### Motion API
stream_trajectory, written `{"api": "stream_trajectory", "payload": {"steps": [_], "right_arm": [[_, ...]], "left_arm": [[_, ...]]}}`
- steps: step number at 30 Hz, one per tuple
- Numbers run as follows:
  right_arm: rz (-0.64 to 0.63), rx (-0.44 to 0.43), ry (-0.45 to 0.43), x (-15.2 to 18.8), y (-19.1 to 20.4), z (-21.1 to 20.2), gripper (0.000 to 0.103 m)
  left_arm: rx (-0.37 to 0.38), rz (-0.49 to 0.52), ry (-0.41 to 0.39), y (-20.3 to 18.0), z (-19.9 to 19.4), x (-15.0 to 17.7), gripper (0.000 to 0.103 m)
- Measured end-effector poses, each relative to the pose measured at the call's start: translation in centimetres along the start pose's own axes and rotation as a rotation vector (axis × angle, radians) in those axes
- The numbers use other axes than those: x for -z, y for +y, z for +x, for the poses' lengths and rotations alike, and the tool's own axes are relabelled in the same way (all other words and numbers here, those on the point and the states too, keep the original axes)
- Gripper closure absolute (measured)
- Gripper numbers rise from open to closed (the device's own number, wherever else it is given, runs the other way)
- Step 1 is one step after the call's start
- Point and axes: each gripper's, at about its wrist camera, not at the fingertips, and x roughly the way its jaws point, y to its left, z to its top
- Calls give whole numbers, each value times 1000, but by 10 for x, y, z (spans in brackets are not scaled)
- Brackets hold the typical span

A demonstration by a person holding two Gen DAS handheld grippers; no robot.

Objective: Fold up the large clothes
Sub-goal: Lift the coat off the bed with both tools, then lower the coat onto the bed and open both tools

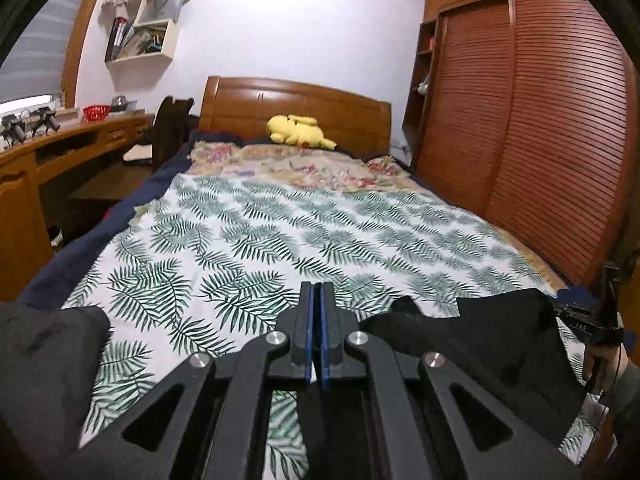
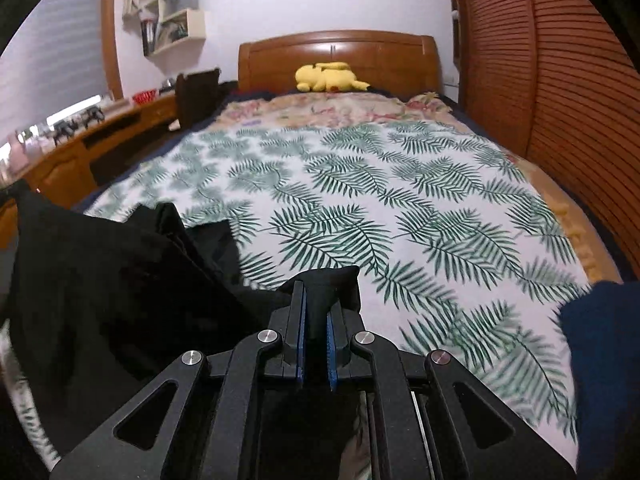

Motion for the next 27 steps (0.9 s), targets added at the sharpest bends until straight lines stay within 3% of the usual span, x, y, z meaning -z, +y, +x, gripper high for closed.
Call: {"api": "stream_trajectory", "payload": {"steps": [10, 20, 27], "right_arm": [[1, 32, 7, -47, -1, 63, 97], [-7, 56, 86, -36, 4, 91, 93], [-22, 64, 69, -39, 6, 84, 89]], "left_arm": [[-68, -20, 29, 17, 49, -3, 103], [-116, 43, 66, 5, 56, 5, 103], [-121, 49, 73, 3, 54, 7, 102]]}}
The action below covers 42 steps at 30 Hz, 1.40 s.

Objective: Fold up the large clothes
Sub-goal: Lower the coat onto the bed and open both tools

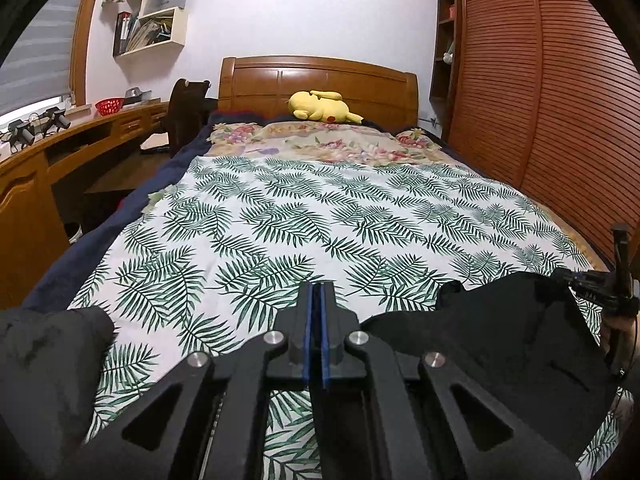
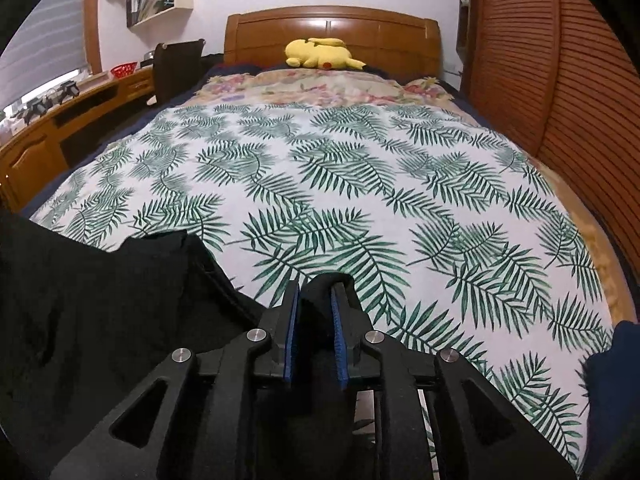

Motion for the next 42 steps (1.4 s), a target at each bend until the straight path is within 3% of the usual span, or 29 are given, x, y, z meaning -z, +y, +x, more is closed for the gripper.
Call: {"api": "stream_trajectory", "payload": {"steps": [5, 8, 10, 12, 14, 19, 26, 27, 29, 30, 32, 33, 37, 42], "right_arm": [[-3, 26, -28, -7, 1, -8, 83], [-2, 31, -47, -9, 1, -13, 69], [4, 28, -60, -11, 1, -16, 48], [7, 19, -63, -11, 1, -19, 43], [-3, 15, -36, -9, 1, -15, 42], [-23, 18, 129, 9, 0, 19, 42], [71, 27, 293, 26, -24, 58, 42], [89, -1, 319, 28, -27, 64, 43], [87, -56, 344, 29, -26, 69, 70], [60, -57, 343, 28, -22, 69, 93], [-20, -31, 274, 21, -12, 60, 98], [-53, 27, 175, 14, -7, 46, 100], [-45, 143, 36, -12, -12, 26, 101], [3, 218, 114, -19, -32, 38, 101]], "left_arm": [[-3, 9, 3, -3, -1, 0, 102], [-14, 19, 5, -4, -4, -1, 101], [0, 20, 2, -5, -7, -1, 97], [9, 24, -1, -6, -11, -1, 95], [31, 24, 10, -7, -14, 0, 92], [97, 46, 49, -20, -17, 10, 80], [151, 108, 106, -51, -20, 29, 73], [158, 115, 111, -54, -21, 31, 72], [165, 128, 122, -60, -22, 35, 71], [168, 136, 128, -62, -22, 38, 70], [172, 140, 137, -65, -22, 41, 70], [176, 139, 143, -67, -21, 43, 70], [194, 139, 165, -73, -18, 49, 69], [215, 151, 176, -82, -20, 54, 69]]}}
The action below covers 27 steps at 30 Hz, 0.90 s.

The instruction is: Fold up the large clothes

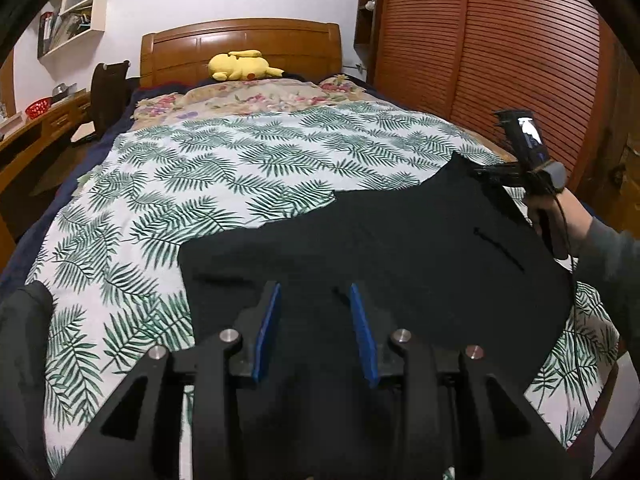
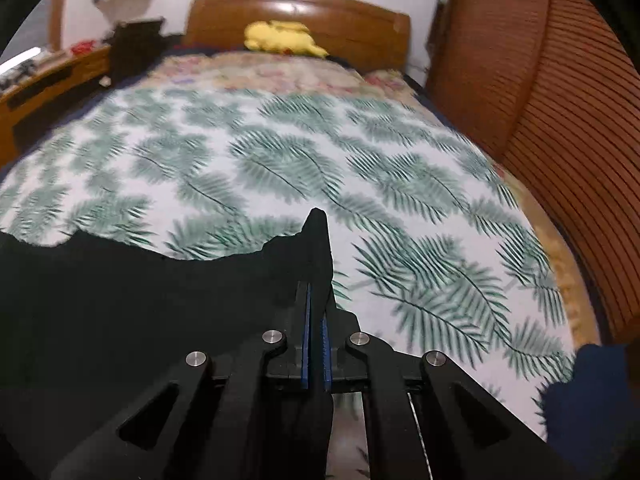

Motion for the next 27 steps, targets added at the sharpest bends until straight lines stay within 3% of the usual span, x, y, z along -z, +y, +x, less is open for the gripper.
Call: {"api": "stream_trajectory", "payload": {"steps": [2, 3, 5, 6, 7, 19, 23, 27], "right_arm": [[27, -22, 43, 5, -6, 3, 97], [30, -11, 46, 8, -7, 0, 89], [9, -4, 31, 15, -6, -13, 72], [-5, -24, 26, 21, -4, -22, 54], [-17, -51, 23, 29, -2, -33, 46], [-159, -303, 13, 131, 66, -130, 46], [-160, -307, 17, 153, 69, -143, 45], [-112, -208, 92, 173, 51, -130, 45]], "left_arm": [[9, 6, 10, -4, 0, 2, 69], [9, 11, 12, -6, -1, 3, 69], [8, 16, 14, -9, -2, 7, 69], [12, 15, 18, -9, -3, 9, 69], [17, 13, 21, -10, -4, 11, 69], [45, 57, 42, -46, -29, 36, 69], [45, 84, 26, -61, -44, 43, 69], [43, 98, 28, -71, -49, 53, 69]]}}
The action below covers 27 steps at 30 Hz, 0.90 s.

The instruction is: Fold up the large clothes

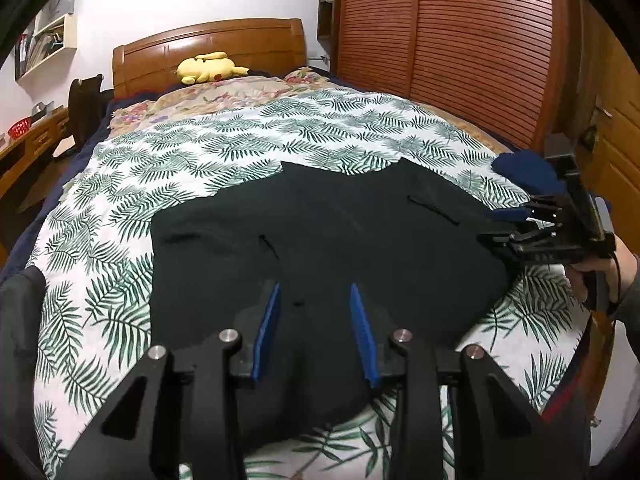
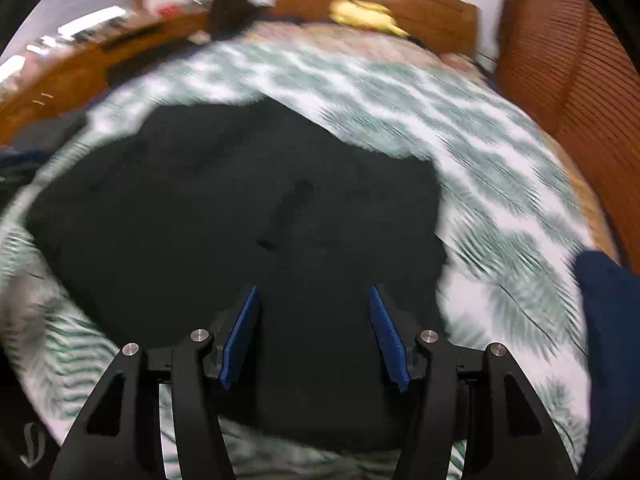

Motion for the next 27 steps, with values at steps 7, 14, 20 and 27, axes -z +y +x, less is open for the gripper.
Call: {"api": "stream_trajectory", "payload": {"steps": [7, 14, 20, 27], "right_arm": [[48, -2, 32, 20, -18, 9, 45], [35, 8, -15, 15, -5, -17, 45], [-34, -100, -69, 0, 40, -32, 45], [-89, -133, -4, 7, 74, 4, 45]], "left_arm": [[-27, 18, 28, -10, 3, 17, 69], [-39, 21, 62, -14, 15, 29, 69], [-34, -8, 118, -7, 34, 39, 69], [-50, 9, 141, -10, 43, 48, 69]]}}
